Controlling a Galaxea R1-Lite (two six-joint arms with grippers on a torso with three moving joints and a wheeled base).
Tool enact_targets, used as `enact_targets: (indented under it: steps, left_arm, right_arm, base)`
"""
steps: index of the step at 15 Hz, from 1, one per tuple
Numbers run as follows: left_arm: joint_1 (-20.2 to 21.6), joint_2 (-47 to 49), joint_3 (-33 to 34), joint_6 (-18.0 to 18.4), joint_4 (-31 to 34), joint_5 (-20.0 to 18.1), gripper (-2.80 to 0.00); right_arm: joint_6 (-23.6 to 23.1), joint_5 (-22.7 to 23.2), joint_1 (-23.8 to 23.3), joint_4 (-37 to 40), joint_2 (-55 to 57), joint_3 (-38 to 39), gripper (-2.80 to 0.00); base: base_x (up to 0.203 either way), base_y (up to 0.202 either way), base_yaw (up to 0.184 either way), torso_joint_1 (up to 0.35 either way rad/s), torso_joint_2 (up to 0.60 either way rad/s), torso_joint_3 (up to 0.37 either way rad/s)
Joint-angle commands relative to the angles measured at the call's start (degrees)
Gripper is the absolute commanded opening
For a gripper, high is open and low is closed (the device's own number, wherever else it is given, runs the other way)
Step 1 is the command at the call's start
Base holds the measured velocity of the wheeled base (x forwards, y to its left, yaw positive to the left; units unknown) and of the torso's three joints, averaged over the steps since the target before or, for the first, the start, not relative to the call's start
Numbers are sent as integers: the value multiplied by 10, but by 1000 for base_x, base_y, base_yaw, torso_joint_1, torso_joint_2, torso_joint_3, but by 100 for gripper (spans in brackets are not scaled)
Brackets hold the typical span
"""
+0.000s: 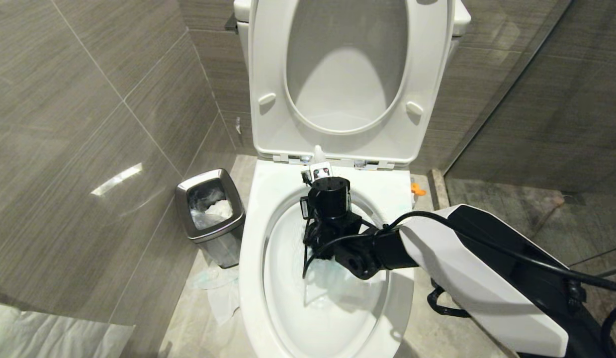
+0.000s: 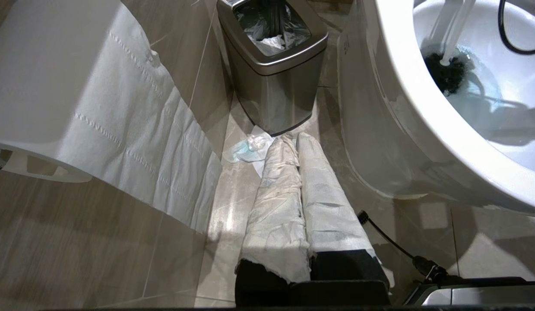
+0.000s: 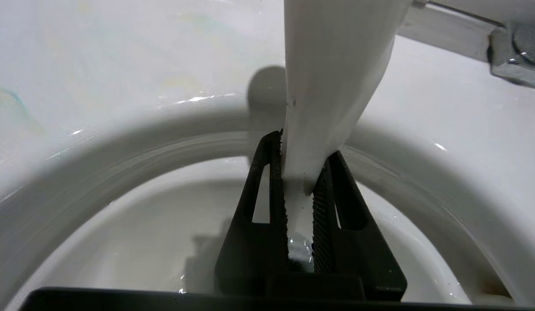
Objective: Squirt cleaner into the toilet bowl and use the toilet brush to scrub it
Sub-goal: Scrub the toilet bowl
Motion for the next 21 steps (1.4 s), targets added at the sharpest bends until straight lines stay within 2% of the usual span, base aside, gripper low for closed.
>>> enact_targets:
  steps: [1,5,8,11,16,21]
  left_arm:
    - [0,0,1,0,0,0,-280]
    - [0,0,1,0,0,0,-280]
    - [0,0,1,0,0,0,-280]
    - [0,0,1,0,0,0,-280]
    - [0,0,1,0,0,0,-280]
    - [0,0,1,0,0,0,-280]
  right_arm:
    - [-7,-2,5,-2,6,-9,-280]
    - [-18,-7,21,-2,-90,-2,-280]
    - [-22,-8,28,2,-206,67,-280]
    - [-20,-7,39,4,-301,177,-280]
    - [-14,-7,49,3,-306,199,-280]
    - [13,-8,48,1,-241,200,-280]
  base:
    - [0,0,0,0,0,0]
    - [0,0,0,0,0,0]
    - [0,0,0,0,0,0]
    - [0,0,0,0,0,0]
    - [0,0,0,0,0,0]
    - [0,0,0,0,0,0]
